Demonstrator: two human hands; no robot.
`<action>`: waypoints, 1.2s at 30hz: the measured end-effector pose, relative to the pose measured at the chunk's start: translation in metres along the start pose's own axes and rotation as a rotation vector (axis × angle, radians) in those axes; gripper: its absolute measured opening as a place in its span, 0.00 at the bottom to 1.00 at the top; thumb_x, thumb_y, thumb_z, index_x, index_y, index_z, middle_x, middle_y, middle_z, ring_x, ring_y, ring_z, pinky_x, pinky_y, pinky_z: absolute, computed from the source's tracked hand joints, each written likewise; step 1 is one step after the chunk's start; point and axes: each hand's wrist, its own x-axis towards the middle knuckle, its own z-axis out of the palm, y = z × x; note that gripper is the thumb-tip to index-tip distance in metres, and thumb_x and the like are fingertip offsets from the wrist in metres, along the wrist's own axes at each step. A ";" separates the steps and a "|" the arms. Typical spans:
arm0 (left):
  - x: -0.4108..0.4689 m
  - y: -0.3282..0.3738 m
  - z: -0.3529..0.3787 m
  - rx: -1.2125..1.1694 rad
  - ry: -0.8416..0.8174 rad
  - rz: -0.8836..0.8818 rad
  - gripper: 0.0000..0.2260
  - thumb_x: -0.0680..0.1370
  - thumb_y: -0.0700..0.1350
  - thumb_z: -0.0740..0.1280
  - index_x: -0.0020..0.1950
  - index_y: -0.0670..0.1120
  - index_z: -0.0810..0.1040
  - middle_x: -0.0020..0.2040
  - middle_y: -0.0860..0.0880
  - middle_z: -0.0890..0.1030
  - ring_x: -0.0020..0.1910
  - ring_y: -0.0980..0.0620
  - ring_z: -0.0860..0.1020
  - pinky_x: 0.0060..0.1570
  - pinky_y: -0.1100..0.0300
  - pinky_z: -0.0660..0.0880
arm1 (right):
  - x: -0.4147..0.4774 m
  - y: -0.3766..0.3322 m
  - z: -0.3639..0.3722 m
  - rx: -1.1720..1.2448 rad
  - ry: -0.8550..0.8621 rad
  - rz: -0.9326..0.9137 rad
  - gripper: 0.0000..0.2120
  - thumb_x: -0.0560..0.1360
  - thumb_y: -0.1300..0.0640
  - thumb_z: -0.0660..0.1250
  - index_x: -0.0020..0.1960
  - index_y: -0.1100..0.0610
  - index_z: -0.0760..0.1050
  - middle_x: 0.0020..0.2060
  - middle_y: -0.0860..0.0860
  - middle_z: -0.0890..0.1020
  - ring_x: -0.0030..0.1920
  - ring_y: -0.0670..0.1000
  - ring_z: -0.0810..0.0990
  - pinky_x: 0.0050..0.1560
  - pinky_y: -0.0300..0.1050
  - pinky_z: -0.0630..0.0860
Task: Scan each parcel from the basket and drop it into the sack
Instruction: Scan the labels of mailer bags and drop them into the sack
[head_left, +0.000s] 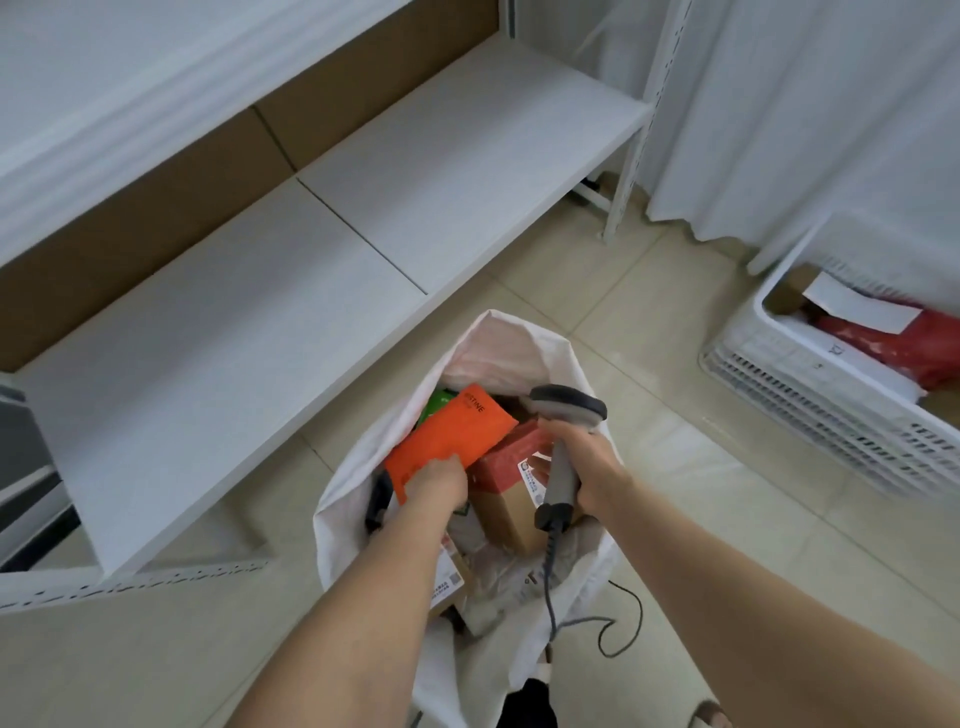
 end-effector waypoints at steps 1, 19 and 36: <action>-0.006 0.004 -0.007 -0.014 0.017 -0.008 0.19 0.78 0.39 0.60 0.69 0.44 0.68 0.63 0.42 0.74 0.60 0.42 0.75 0.59 0.50 0.73 | -0.004 -0.002 -0.002 0.007 0.002 0.008 0.05 0.75 0.63 0.70 0.47 0.61 0.74 0.37 0.57 0.77 0.36 0.54 0.79 0.36 0.46 0.78; -0.229 0.271 -0.162 -0.083 0.496 0.247 0.19 0.78 0.36 0.58 0.69 0.42 0.71 0.68 0.42 0.73 0.65 0.42 0.72 0.63 0.51 0.71 | -0.183 -0.150 -0.215 0.227 0.062 -0.258 0.08 0.75 0.59 0.71 0.50 0.61 0.74 0.38 0.58 0.80 0.36 0.54 0.80 0.43 0.49 0.80; -0.285 0.576 -0.152 0.080 0.571 0.549 0.19 0.78 0.38 0.57 0.68 0.43 0.71 0.67 0.42 0.70 0.63 0.42 0.73 0.59 0.52 0.71 | -0.219 -0.230 -0.489 0.550 0.235 -0.357 0.08 0.75 0.58 0.72 0.47 0.63 0.78 0.35 0.56 0.81 0.35 0.52 0.80 0.40 0.46 0.80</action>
